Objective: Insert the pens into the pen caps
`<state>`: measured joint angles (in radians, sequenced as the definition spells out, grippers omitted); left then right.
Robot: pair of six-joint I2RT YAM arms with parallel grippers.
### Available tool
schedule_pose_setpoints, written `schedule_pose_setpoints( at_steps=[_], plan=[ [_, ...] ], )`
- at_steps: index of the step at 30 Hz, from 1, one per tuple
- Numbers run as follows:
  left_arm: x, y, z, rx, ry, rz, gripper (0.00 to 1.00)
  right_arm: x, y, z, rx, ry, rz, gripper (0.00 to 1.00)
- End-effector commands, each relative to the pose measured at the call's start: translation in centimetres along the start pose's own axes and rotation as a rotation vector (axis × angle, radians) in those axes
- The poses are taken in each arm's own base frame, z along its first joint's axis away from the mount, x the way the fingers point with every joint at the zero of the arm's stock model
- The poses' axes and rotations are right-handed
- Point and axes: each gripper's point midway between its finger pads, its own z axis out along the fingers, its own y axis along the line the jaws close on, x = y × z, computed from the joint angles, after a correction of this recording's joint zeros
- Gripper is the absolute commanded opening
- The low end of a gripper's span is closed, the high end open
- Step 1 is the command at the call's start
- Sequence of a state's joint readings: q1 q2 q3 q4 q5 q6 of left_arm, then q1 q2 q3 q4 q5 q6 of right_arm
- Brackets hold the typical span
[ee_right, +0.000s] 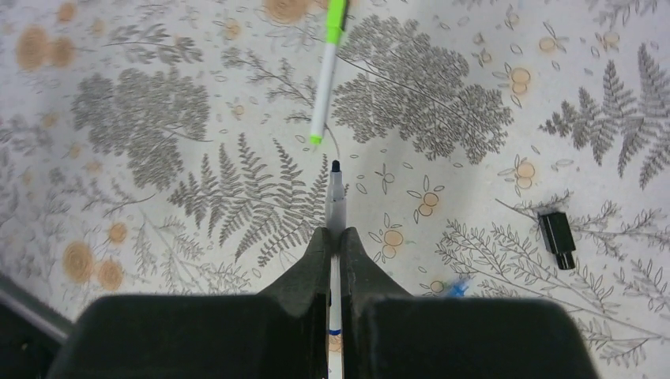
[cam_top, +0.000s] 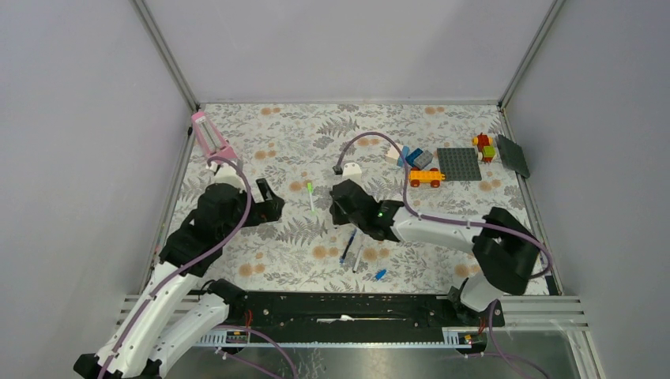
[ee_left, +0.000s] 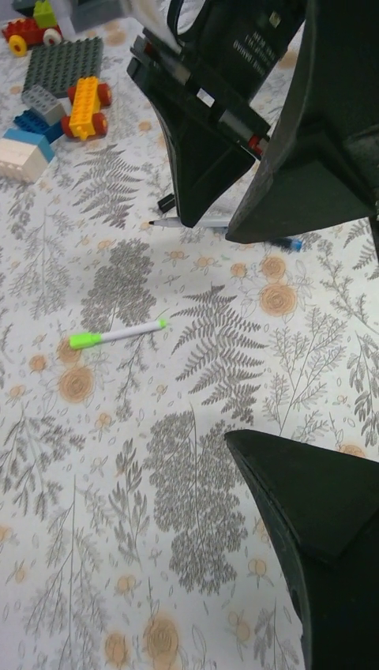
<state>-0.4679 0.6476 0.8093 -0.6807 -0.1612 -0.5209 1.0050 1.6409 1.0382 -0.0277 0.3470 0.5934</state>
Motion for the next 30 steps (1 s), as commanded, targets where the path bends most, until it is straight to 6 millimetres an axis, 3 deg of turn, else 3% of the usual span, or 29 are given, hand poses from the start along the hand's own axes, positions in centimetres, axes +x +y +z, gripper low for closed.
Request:
schedule_pose_setpoints(
  at_steps=[1, 10, 14, 19, 30],
  plan=[
    [-2.3, -3.8, -0.3, 0.157, -0.036, -0.052, 0.95, -5.0, 2.9, -3.4, -0.219, -0.215, -0.069, 0.0],
    [-2.3, -9.3, 0.1, 0.411, 0.034, -0.134, 0.82, -6.8, 4.1, -9.3, -0.455, -0.426, -0.154, 0.0],
    [-1.9, -11.7, -0.2, 0.554, 0.081, -0.145, 0.76, -7.3, 4.4, -11.0, -0.505, -0.472, -0.178, 0.0],
    [-1.1, -13.8, -0.1, 0.67, 0.156, -0.147, 0.71, -7.6, 5.0, -12.2, -0.561, -0.494, -0.201, 0.0],
    [0.4, -14.6, 1.1, 0.716, 0.233, -0.141, 0.56, -7.9, 6.0, -12.6, -0.599, -0.497, -0.212, 0.0]
  ],
)
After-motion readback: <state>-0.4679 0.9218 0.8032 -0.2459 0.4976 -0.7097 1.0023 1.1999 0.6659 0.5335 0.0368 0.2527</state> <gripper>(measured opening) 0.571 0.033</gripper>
